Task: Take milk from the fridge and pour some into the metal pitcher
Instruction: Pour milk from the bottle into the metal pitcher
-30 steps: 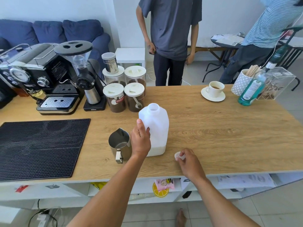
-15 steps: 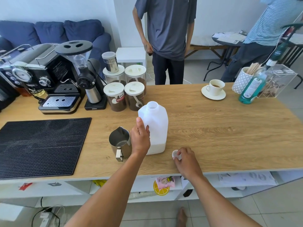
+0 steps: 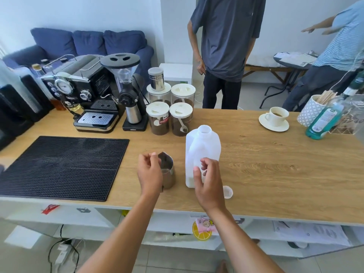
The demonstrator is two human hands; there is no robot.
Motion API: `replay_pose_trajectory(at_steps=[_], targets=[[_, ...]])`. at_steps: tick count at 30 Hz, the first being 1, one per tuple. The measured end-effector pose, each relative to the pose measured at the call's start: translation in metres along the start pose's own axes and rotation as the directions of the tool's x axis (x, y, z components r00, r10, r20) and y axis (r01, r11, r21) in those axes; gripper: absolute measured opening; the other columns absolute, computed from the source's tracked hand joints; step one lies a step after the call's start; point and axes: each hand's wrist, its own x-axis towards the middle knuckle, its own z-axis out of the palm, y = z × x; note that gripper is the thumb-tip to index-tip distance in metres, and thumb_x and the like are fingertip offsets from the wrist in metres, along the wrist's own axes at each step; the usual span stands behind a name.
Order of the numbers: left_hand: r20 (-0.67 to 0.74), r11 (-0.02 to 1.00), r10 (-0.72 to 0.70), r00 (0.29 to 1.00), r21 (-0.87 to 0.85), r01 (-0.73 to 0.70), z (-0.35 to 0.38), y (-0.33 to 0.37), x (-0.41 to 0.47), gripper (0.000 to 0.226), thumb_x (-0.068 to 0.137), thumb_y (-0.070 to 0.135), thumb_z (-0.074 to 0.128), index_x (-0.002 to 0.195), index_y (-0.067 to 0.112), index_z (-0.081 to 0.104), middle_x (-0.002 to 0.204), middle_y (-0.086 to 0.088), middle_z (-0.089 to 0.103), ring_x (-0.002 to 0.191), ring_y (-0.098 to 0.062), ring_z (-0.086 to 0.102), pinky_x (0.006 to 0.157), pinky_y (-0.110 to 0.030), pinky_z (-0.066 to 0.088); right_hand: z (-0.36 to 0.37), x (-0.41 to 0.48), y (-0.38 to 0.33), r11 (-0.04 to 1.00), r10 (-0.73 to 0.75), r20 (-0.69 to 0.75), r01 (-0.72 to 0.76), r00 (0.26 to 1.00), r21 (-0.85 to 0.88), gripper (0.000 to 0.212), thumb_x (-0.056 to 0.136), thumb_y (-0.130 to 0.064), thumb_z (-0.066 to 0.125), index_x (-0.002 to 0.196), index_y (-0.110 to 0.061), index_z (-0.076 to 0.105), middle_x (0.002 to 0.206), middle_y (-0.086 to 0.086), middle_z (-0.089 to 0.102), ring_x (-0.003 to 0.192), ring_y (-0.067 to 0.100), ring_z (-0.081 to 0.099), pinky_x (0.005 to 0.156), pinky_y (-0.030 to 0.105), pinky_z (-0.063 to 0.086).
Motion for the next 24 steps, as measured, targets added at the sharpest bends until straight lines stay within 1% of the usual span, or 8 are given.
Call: replay_pose_trajectory(at_steps=[4,6,9,14,16,18,21,24], targets=[[-0.091,0.998,-0.023,0.996,0.060,0.029,-0.031,-0.027,-0.003,0.017,0.097,0.023,0.056,0.105,0.009,0.052,0.092,0.000,0.056,0.081,-0.013,0.053,0.066,-0.019,0.040,0.017,0.001,-0.016,0.992,0.082,0.056,-0.087,0.995,0.089,0.046,0.095,-0.046,0.041,0.127,-0.014,0.045,0.120,-0.008,0.048,0.108,0.005,0.046,0.090,0.011,0.036],[-0.031,0.992,-0.086,0.996,0.086,0.088,-0.037,-0.043,-0.006,0.024,0.095,0.025,0.061,0.108,0.010,0.049,0.091,0.001,0.053,0.081,-0.011,0.052,0.068,-0.019,0.040,0.024,0.004,-0.023,0.964,0.206,0.113,-0.221,0.972,0.146,0.046,0.097,-0.050,0.040,0.126,-0.016,0.046,0.120,-0.005,0.053,0.108,0.006,0.048,0.091,0.017,0.037],[0.099,0.975,-0.157,0.983,0.172,0.139,-0.037,-0.065,-0.009,0.029,0.094,0.034,0.065,0.108,0.013,0.051,0.098,0.001,0.058,0.087,-0.007,0.056,0.069,-0.020,0.041,0.029,0.014,-0.027,0.925,0.294,0.131,-0.316,0.947,0.213,0.032,0.102,-0.040,0.038,0.103,-0.012,0.053,0.094,0.005,0.061,0.086,0.009,0.053,0.072,0.015,0.038],[0.224,0.963,-0.159,0.962,0.249,0.101,-0.031,-0.079,-0.008,0.034,0.100,0.038,0.052,0.087,0.008,0.062,0.079,0.001,0.060,0.074,-0.013,0.053,0.063,-0.026,0.039,0.026,0.031,-0.025,0.916,0.329,0.186,-0.361,0.926,0.175,0.037,0.105,-0.032,0.030,0.096,-0.009,0.057,0.094,-0.008,0.064,0.087,-0.003,0.056,0.073,0.000,0.035],[0.255,0.965,-0.136,0.957,0.253,0.070,-0.030,-0.076,-0.009,0.040,0.103,0.035,0.046,0.075,0.010,0.060,0.068,0.004,0.053,0.065,-0.012,0.046,0.060,-0.027,0.036,0.021,0.038,-0.024,0.911,0.344,0.178,-0.374,0.922,0.172,0.037,0.106,-0.031,0.027,0.093,-0.008,0.054,0.089,-0.009,0.060,0.081,-0.009,0.055,0.071,0.004,0.036],[0.260,0.959,-0.127,0.957,0.279,0.051,-0.027,-0.074,-0.009,0.047,0.106,0.033,0.040,0.067,0.010,0.054,0.061,0.004,0.047,0.059,-0.012,0.042,0.055,-0.026,0.032,0.015,0.047,-0.020,0.910,0.360,0.143,-0.381,0.922,0.166,0.037,0.106,-0.032,0.025,0.091,-0.010,0.051,0.080,-0.008,0.055,0.073,-0.004,0.053,0.071,0.017,0.038],[0.265,0.960,-0.122,0.956,0.277,0.046,-0.025,-0.077,-0.006,0.044,0.106,0.035,0.037,0.068,0.013,0.042,0.067,-0.002,0.041,0.061,-0.014,0.038,0.055,-0.028,0.030,0.008,0.059,-0.012,0.927,0.349,0.126,-0.362,0.929,0.099,0.037,0.105,-0.038,0.025,0.087,-0.016,0.048,0.075,-0.009,0.052,0.073,0.011,0.052,0.073,0.028,0.041],[0.288,0.960,-0.097,0.953,0.280,0.013,-0.027,-0.080,0.002,0.044,0.106,0.038,0.037,0.067,0.017,0.034,0.065,0.000,0.033,0.058,-0.011,0.031,0.056,-0.031,0.026,0.003,0.065,-0.010,0.943,0.322,0.155,-0.330,0.934,0.030,0.040,0.104,-0.041,0.026,0.083,-0.015,0.047,0.072,-0.006,0.051,0.067,0.014,0.050,0.071,0.036,0.043]])
